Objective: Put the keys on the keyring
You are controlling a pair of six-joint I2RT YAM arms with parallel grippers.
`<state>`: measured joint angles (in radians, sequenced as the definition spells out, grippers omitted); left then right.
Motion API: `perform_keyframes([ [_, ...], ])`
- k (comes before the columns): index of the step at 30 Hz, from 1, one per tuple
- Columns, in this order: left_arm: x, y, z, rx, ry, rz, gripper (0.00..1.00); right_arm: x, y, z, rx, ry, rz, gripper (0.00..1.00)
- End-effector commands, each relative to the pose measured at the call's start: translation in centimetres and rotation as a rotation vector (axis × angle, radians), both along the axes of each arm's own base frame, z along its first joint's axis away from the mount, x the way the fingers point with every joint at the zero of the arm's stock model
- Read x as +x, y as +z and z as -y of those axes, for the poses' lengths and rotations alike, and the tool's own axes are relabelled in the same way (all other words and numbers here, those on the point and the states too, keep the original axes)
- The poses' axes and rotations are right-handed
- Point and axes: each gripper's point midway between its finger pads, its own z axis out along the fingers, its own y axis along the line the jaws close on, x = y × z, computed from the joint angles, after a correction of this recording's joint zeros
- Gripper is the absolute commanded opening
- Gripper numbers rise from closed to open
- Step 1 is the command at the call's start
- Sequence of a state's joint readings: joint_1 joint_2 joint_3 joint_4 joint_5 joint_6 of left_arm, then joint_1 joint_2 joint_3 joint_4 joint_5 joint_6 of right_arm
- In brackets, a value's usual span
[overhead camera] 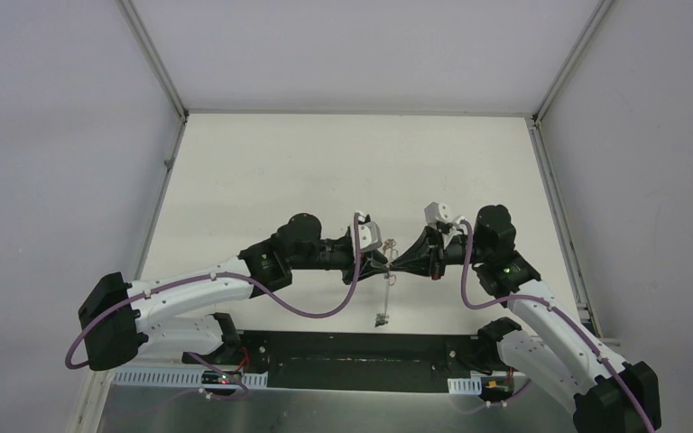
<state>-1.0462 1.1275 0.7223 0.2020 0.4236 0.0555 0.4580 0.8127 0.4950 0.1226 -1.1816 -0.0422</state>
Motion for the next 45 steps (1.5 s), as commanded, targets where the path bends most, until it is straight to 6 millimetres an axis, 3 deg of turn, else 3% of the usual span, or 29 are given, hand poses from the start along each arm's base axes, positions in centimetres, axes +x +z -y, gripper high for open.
perform_keyframes([
  [1, -0.1, 2.2, 0.9, -0.052, -0.032, 0.036, 0.21, 0.2, 1.7, -0.3, 0.040, 0.016, 0.072, 0.00],
  [5, -0.2, 1.8, 1.0, -0.041, -0.043, 0.040, 0.16, 0.1, 1.7, -0.3, 0.040, 0.014, 0.073, 0.00],
  [11, -0.1, 1.6, 0.7, -0.023, -0.033, 0.039, 0.20, 0.2, 1.7, -0.3, 0.039, 0.014, 0.073, 0.00],
  [14, -0.1, 1.6, 0.7, -0.024, -0.033, 0.042, 0.13, 0.2, 1.7, -0.3, 0.038, 0.014, 0.070, 0.00],
  [16, 0.0, 1.6, 0.7, -0.023, -0.033, 0.044, 0.01, 0.2, 1.6, -0.3, 0.038, 0.014, 0.069, 0.00],
  [22, 0.3, 1.7, 0.4, 0.003, -0.008, 0.035, 0.00, 0.8, 1.6, -0.3, 0.034, -0.021, 0.070, 0.01],
  [28, 0.3, 1.4, -0.9, 0.120, 0.011, 0.014, 0.00, 0.9, 1.7, -0.3, 0.035, -0.032, 0.073, 0.42],
  [32, 0.0, 1.3, -2.0, 0.207, 0.013, 0.008, 0.00, 0.9, 2.0, -0.3, 0.038, -0.042, 0.079, 0.60],
  [35, -0.1, 1.4, -3.1, 0.273, 0.020, -0.001, 0.00, 0.7, 2.3, -0.5, 0.043, -0.035, 0.084, 0.65],
  [45, -1.0, 2.6, -6.6, 0.517, 0.043, -0.082, 0.00, 0.8, 2.9, -2.7, 0.086, -0.055, 0.077, 0.65],
])
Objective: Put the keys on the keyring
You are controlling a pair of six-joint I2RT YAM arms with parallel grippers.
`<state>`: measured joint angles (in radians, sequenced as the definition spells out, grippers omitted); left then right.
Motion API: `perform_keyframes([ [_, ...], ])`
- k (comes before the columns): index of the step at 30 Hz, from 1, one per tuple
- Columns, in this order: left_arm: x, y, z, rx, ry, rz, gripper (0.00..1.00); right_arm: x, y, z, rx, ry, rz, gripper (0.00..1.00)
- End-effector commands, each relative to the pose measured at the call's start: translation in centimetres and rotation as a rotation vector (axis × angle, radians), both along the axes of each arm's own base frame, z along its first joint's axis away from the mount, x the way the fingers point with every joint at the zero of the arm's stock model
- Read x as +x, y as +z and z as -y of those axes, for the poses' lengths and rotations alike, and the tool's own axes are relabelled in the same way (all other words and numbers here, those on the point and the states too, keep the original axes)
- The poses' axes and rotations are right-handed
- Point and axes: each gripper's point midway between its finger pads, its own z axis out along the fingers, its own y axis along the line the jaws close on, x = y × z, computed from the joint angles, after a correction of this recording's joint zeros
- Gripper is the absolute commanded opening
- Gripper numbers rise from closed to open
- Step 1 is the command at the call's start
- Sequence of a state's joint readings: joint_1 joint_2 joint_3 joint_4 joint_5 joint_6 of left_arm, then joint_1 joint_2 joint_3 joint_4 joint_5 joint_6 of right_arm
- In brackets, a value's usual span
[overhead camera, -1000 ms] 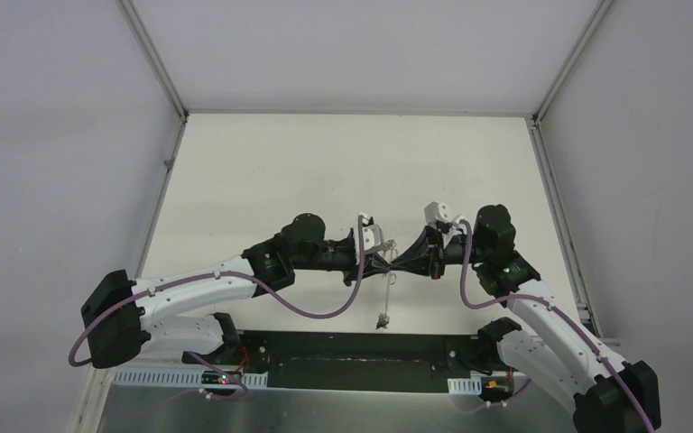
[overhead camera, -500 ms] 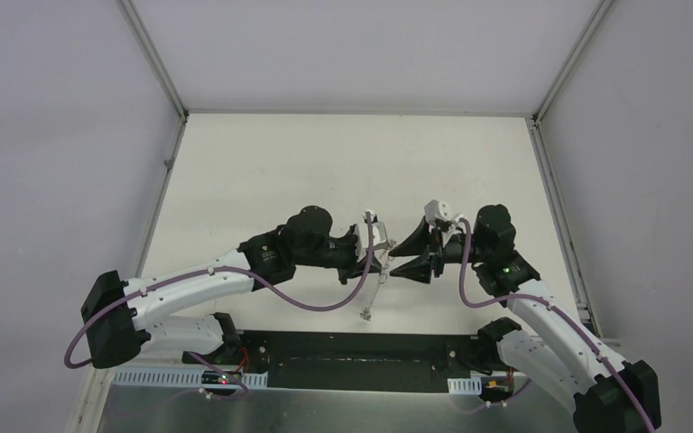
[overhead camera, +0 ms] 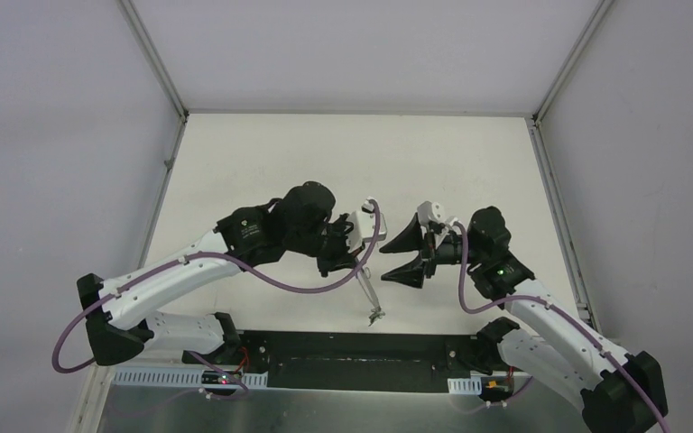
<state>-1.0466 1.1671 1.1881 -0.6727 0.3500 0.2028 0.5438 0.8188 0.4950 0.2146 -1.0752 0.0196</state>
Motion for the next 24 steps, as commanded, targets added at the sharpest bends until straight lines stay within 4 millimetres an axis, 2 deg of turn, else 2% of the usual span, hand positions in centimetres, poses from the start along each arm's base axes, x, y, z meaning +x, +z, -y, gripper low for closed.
perform_keyframes([
  [1, -0.2, 1.3, -2.0, 0.107, 0.045, -0.029, 0.00, 0.8, 2.0, -1.6, 0.069, -0.033, 0.058, 0.64],
  [10, -0.2, 2.4, -4.2, 0.285, 0.224, -0.172, 0.00, 0.6, 3.3, -4.7, 0.146, -0.050, 0.086, 0.51],
  [16, -0.7, 1.9, -5.6, 0.421, 0.316, -0.267, 0.00, 0.8, 3.8, -5.7, 0.186, -0.090, 0.085, 0.46],
  [20, -0.3, 1.4, -5.7, 0.472, 0.362, -0.291, 0.00, 0.7, 3.9, -6.0, 0.204, -0.103, 0.069, 0.45],
  [24, 0.1, 1.5, -5.2, 0.461, 0.385, -0.292, 0.00, 0.5, 3.9, -6.8, 0.231, -0.112, 0.024, 0.39],
])
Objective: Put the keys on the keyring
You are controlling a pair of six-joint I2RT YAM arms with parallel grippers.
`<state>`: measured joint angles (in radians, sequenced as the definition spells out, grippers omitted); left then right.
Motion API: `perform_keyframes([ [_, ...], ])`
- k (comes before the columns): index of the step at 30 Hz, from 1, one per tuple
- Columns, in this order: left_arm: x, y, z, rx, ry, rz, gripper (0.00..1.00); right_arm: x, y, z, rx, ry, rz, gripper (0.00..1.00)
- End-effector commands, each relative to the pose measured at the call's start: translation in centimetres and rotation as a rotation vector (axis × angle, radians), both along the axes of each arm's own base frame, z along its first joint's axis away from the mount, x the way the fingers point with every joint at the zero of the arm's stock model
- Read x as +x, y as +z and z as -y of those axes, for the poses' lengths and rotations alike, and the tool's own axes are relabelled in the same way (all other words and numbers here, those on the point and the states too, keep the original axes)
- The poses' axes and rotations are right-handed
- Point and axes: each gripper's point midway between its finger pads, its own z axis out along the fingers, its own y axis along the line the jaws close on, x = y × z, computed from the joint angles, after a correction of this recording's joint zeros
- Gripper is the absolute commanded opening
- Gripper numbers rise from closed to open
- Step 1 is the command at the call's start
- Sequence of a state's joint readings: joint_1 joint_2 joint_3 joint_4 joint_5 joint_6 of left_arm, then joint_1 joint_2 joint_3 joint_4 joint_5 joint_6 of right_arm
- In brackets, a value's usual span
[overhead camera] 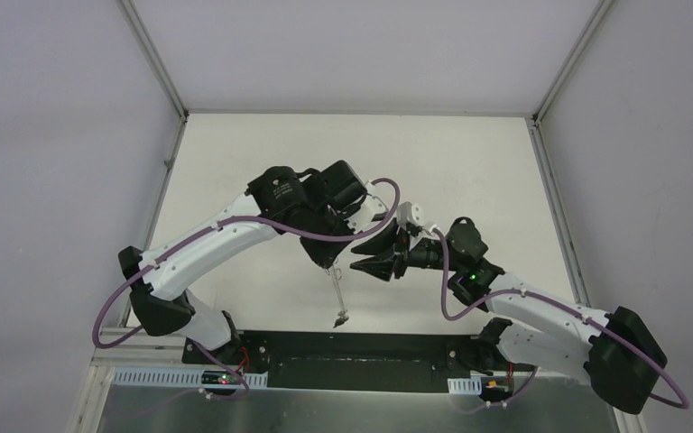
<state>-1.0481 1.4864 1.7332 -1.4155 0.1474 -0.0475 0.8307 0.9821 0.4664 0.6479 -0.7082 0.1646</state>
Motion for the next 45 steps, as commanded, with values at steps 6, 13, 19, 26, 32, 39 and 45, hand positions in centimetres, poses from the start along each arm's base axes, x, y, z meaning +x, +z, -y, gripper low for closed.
perform_keyframes([
  [6, 0.3, 1.6, 1.0, -0.050, 0.051, 0.012, 0.00, -0.3, 1.1, -2.2, 0.097, -0.022, -0.025, 0.34],
  [13, 0.3, 0.9, 1.5, -0.076, 0.035, 0.020, 0.00, -0.5, 1.3, -2.6, 0.109, -0.014, -0.016, 0.29],
  [19, 0.2, 0.5, 1.7, -0.074, 0.025, 0.016, 0.00, -1.0, 1.1, -2.9, 0.090, 0.018, -0.015, 0.27],
  [26, 0.4, 0.6, 1.9, -0.101, 0.019, 0.038, 0.00, -2.2, 0.8, -3.4, 0.060, 0.097, -0.008, 0.29],
  [32, 0.5, 0.6, 2.0, -0.141, 0.003, 0.068, 0.00, -2.3, 1.0, -3.5, 0.068, 0.093, 0.005, 0.28],
  [39, 0.5, 0.7, 1.3, -0.203, 0.010, 0.124, 0.00, -1.7, 1.7, -1.6, 0.123, -0.016, 0.049, 0.42],
  [45, 0.1, 1.2, 0.7, -0.248, -0.042, 0.167, 0.00, -2.2, 1.2, 0.2, 0.114, -0.052, 0.073, 0.54],
])
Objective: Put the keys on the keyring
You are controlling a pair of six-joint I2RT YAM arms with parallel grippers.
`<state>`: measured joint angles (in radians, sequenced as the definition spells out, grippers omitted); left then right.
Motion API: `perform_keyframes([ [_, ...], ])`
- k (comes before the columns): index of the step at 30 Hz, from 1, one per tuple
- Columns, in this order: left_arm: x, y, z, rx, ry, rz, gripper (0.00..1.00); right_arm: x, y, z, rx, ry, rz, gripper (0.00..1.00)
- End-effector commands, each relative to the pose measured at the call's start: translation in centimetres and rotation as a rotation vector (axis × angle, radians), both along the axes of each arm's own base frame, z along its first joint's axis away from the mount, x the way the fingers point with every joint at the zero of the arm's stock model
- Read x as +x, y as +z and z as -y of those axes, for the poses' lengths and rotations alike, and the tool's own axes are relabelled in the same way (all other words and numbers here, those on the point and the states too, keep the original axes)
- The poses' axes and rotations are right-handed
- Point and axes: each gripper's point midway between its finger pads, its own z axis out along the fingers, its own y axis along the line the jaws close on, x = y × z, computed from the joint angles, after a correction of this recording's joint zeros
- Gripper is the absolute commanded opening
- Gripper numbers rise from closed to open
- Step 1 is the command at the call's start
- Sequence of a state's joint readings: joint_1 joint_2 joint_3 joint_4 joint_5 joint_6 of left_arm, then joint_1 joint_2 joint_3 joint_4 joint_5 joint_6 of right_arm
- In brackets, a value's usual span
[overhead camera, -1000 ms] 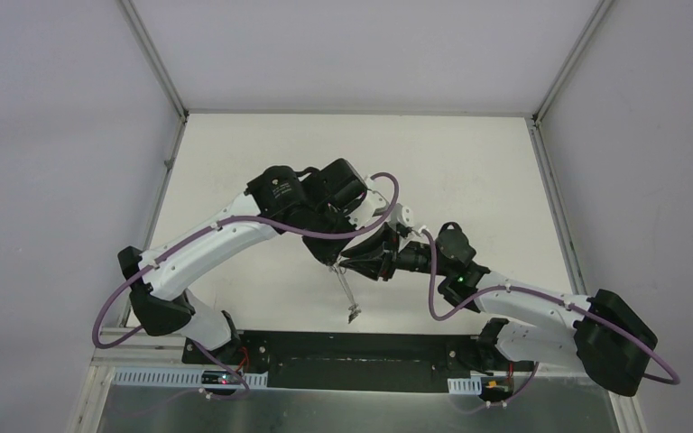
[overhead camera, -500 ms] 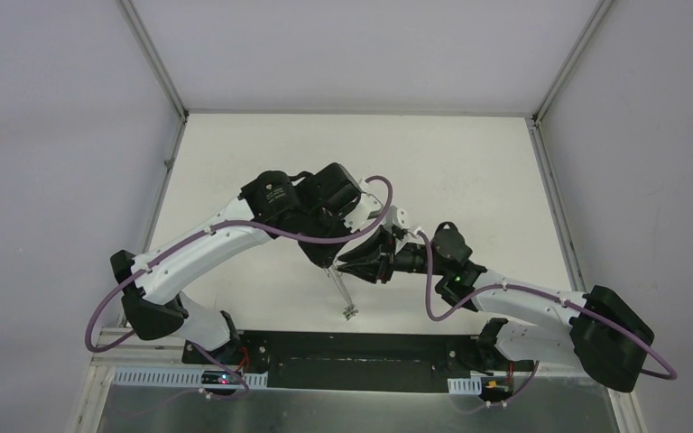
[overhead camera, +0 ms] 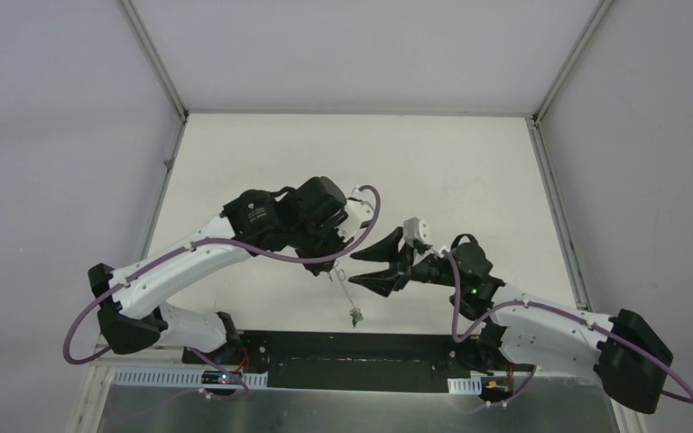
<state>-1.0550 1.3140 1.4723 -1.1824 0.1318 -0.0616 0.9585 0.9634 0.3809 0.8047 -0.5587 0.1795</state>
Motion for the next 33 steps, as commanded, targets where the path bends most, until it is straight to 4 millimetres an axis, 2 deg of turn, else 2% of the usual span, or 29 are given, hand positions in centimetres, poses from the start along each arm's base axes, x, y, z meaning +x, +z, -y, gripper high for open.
perform_keyframes([
  [1, 0.1, 2.8, 0.8, -0.126, -0.057, 0.097, 0.00, -0.2, 0.7, 1.2, 0.015, -0.031, 0.049, 0.55],
  [7, -0.7, 3.2, 0.3, -0.129, -0.161, 0.124, 0.00, -1.2, 0.6, 2.1, -0.007, 0.016, 0.045, 0.58],
  [15, -0.9, 3.2, -0.5, -0.035, -0.174, 0.081, 0.00, -0.3, 1.2, 1.1, -0.005, 0.010, 0.046, 0.58],
  [16, -0.9, 3.2, -0.4, -0.032, -0.169, 0.075, 0.00, -1.3, 1.1, 0.9, -0.010, 0.073, 0.005, 0.50],
  [17, -0.8, 3.2, -0.3, -0.032, -0.159, 0.067, 0.00, -1.3, 1.2, 0.7, -0.009, 0.086, -0.004, 0.48],
  [21, -0.9, 3.0, 0.4, -0.039, -0.136, 0.031, 0.00, -0.4, 1.3, 0.1, 0.033, 0.053, -0.039, 0.48],
  [24, -1.0, 2.7, 1.1, -0.057, -0.138, 0.013, 0.00, 0.3, 1.8, 0.1, 0.103, 0.016, -0.032, 0.43],
  [28, -1.1, 2.3, 1.6, -0.080, -0.145, 0.011, 0.00, 0.3, 1.8, -0.2, 0.125, 0.034, -0.019, 0.38],
  [33, -1.1, 2.8, 2.1, -0.147, -0.155, 0.041, 0.00, 0.6, 2.0, 0.1, 0.181, 0.007, -0.013, 0.33],
])
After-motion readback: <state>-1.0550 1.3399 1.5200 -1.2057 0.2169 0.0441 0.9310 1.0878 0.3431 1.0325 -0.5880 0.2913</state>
